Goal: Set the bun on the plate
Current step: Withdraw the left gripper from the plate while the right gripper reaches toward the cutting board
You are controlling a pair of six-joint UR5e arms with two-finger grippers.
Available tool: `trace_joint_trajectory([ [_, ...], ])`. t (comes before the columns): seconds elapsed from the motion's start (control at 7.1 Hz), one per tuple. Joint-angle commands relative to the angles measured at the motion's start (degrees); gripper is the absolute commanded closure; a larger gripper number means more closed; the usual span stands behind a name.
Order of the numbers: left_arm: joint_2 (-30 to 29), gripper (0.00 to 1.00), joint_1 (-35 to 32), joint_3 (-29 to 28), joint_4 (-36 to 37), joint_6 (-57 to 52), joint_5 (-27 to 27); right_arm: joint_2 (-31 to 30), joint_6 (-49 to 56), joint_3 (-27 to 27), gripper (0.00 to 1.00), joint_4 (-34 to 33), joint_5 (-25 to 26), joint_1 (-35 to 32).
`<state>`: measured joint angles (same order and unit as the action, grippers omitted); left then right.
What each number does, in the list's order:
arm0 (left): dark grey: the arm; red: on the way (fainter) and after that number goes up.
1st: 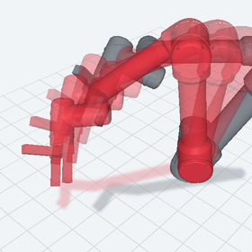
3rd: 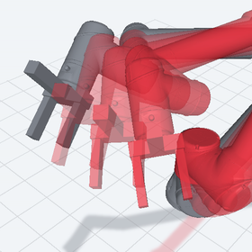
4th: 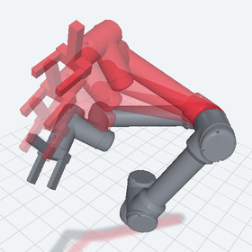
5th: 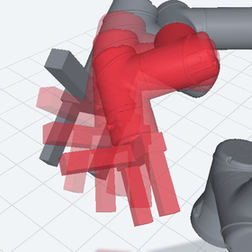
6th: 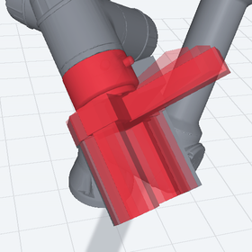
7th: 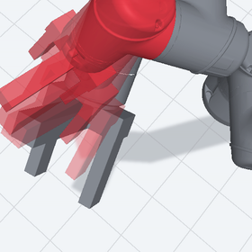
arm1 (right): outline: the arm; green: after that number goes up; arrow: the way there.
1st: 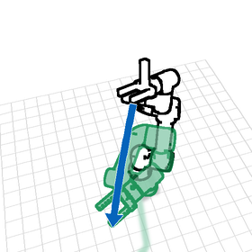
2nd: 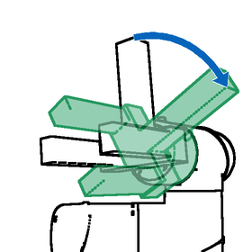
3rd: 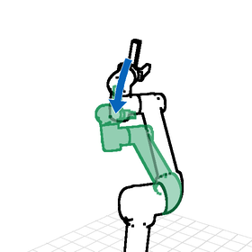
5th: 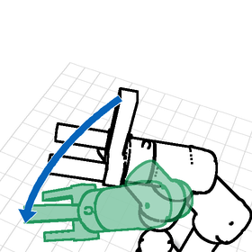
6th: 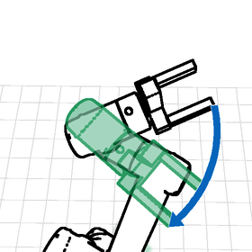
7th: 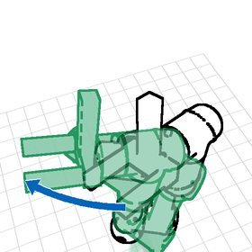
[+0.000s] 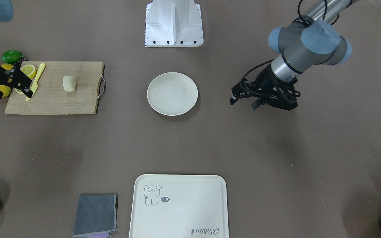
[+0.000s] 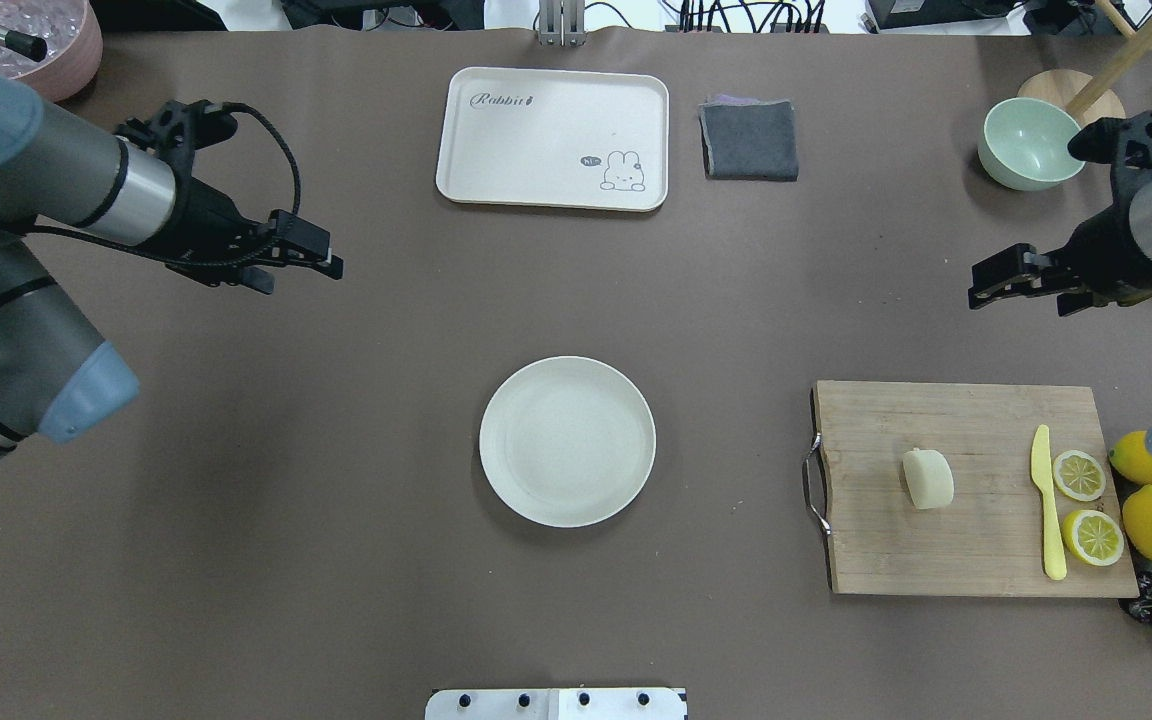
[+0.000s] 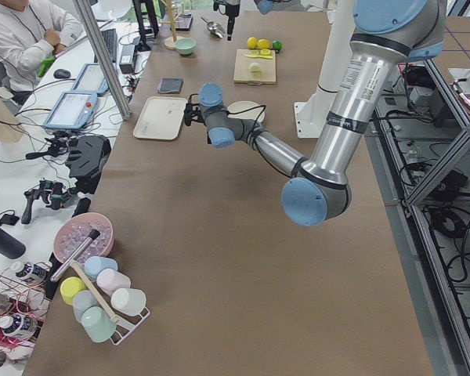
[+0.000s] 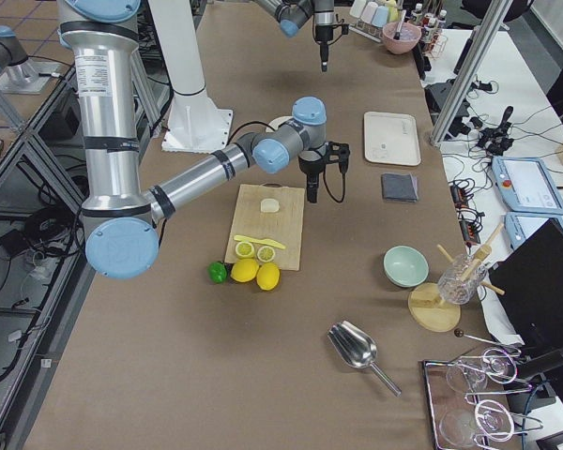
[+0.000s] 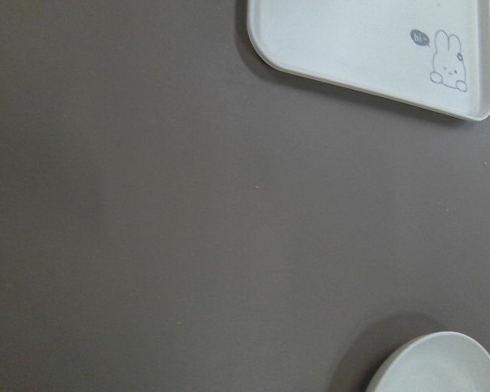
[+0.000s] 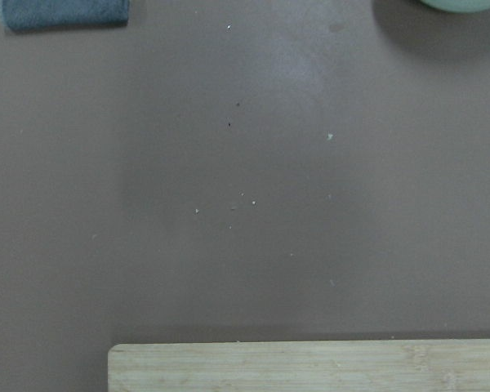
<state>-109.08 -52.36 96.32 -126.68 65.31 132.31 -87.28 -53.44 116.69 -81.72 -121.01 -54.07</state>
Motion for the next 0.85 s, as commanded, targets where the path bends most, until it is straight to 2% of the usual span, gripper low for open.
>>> trace_joint_trajectory([
  [0.0,4.22,0.02,-10.43,0.09,7.44,-16.79,5.41,-0.26,-4.9,0.47,0.0,0.94,4.81,7.29],
  [0.14,5.71,0.02,-13.96,0.01,12.2,-26.11,5.51,-0.96,-8.57,0.47,0.0,3.39,7.87,10.97],
  [0.28,6.07,0.02,-16.6,-0.08,16.51,-33.16,5.51,-3.57,-9.83,0.38,0.0,6.8,8.86,13.27],
  [0.42,6.25,0.02,-18.81,0.0,20.29,-38.19,5.51,-8.3,-10.36,0.38,0.0,12.41,10.26,15.38],
  [0.7,6.25,0.02,-19.62,0.09,20.86,-39.12,5.51,-13.69,-13.35,-0.14,0.0,18.07,14.47,20.38],
])
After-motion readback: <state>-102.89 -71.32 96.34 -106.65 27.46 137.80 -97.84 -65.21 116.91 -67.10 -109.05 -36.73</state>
